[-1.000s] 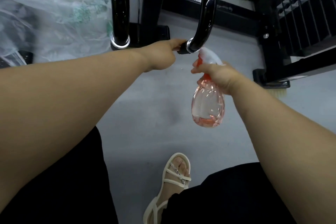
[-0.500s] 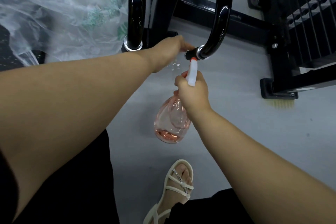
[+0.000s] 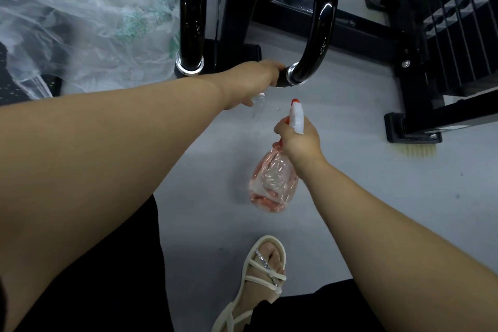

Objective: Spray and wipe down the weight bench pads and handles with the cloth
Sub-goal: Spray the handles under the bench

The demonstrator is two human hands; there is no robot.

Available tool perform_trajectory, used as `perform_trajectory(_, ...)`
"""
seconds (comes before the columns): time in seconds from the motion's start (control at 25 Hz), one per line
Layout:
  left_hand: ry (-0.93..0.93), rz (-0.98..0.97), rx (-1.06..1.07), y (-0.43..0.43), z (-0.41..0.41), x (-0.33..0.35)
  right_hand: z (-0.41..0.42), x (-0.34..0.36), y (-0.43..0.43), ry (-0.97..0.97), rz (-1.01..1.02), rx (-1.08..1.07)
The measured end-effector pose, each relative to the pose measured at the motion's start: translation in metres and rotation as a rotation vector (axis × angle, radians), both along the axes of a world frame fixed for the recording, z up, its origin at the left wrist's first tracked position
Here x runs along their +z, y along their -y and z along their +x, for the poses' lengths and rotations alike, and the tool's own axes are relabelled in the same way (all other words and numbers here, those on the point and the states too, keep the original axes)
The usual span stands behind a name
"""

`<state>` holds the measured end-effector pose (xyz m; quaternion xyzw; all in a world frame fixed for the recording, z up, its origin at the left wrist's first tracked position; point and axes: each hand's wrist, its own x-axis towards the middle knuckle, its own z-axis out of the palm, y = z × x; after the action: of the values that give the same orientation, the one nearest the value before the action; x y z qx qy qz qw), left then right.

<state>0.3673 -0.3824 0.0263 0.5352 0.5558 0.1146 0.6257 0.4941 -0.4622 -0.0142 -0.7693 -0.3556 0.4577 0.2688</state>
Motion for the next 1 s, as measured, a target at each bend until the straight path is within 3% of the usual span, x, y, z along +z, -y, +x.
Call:
perform_trajectory(0.08, -0.024, 0.016, -0.061, 0.002, 0.000, -0.002, 0.020, -0.007, -0.005, -0.031, 0.010, 0.021)
perform_trajectory(0.2, -0.044, 0.030, -0.104, 0.003, -0.001, -0.004, 0.047, -0.025, -0.014, 0.208, 0.085, 0.144)
perform_trajectory(0.4, -0.074, 0.055, -0.126, 0.005, 0.003, -0.013, 0.075, -0.060, -0.026, 0.415, 0.262, 0.024)
perform_trajectory(0.52, -0.079, 0.081, -0.126, 0.007, 0.004, -0.016, 0.084, -0.071, -0.027, 0.586, 0.222, 0.069)
perform_trajectory(0.76, -0.065, 0.111, -0.090, 0.007, 0.005, -0.019, 0.105, -0.059, -0.003, 0.414, 0.102, 0.128)
perform_trajectory(0.92, -0.054, 0.096, -0.102, 0.011, 0.007, -0.019, 0.116, -0.051, 0.007, 0.442, 0.020, 0.275)
perform_trajectory(1.0, -0.042, 0.083, -0.089, 0.012, 0.008, -0.016, 0.122, -0.044, 0.010, 0.486, -0.152, 0.393)
